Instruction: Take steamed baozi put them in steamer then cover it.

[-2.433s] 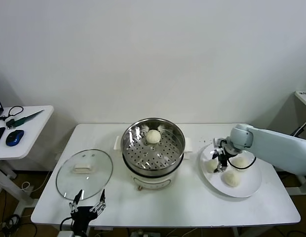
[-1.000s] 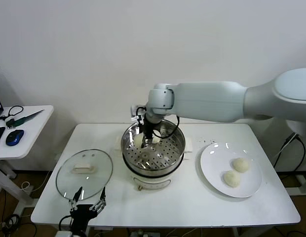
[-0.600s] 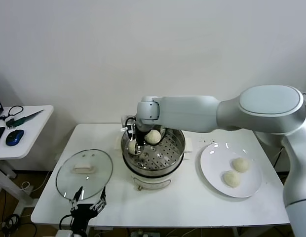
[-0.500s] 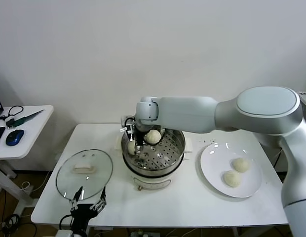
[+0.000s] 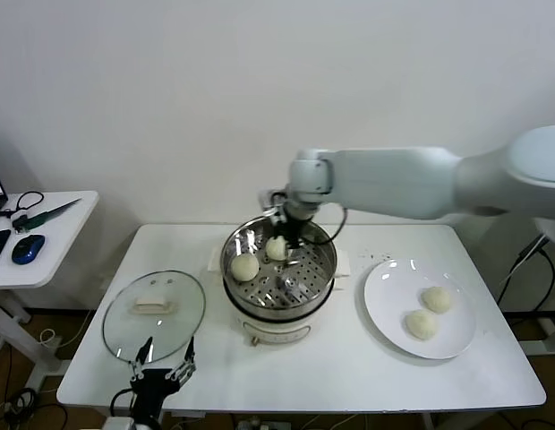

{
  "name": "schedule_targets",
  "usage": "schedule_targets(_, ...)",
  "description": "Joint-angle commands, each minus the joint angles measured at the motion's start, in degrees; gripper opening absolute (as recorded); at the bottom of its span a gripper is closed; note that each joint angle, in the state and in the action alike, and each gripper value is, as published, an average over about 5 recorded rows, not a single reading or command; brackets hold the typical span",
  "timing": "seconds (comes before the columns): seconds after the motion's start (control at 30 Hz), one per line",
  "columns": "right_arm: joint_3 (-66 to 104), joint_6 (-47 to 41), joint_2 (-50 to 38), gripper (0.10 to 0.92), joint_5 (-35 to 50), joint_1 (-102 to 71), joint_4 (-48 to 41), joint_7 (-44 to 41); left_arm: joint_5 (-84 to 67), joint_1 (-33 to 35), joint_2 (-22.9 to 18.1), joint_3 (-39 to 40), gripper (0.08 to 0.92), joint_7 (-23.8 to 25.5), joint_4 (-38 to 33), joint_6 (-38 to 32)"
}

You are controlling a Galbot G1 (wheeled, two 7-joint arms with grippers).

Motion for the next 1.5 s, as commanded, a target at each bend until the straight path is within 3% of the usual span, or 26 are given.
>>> schedule_targets(0.03,-9.79,4.7,-26.57,0.823,-9.53,7.15,11.36,-4.78,-0.05,-0.06,-0.06,0.02,0.823,0.04,-0.12,0.06)
schedule_targets(0.23,-3.48,4.5,-35.63,0.823,-19.31,-6.29,10.3,-2.7,0.34,-0.25,-0.52,0.16,0.823,0.09,-0.27,0.33)
schedule_targets(0.5,12.37,4.4,-36.46,0.823,-27.25,-25.09,3.07,-2.03,1.63,0.46,-1.31,0.15,0.823,0.13,-0.54,0.62)
schedule_targets(1.33,21.12,3.02,-30.83,0.822,-29.89,-36.26,-3.13,0.12,3.0,1.81,-2.53,0.26,0.823,0.07,-0.09,0.39)
schedule_targets(1.5,20.93,2.8,-30.82,0.766,-30.51,-35.81,-2.76,0.26,3.08,1.81,-2.51,0.39,0.823,0.05,-0.03,0.45)
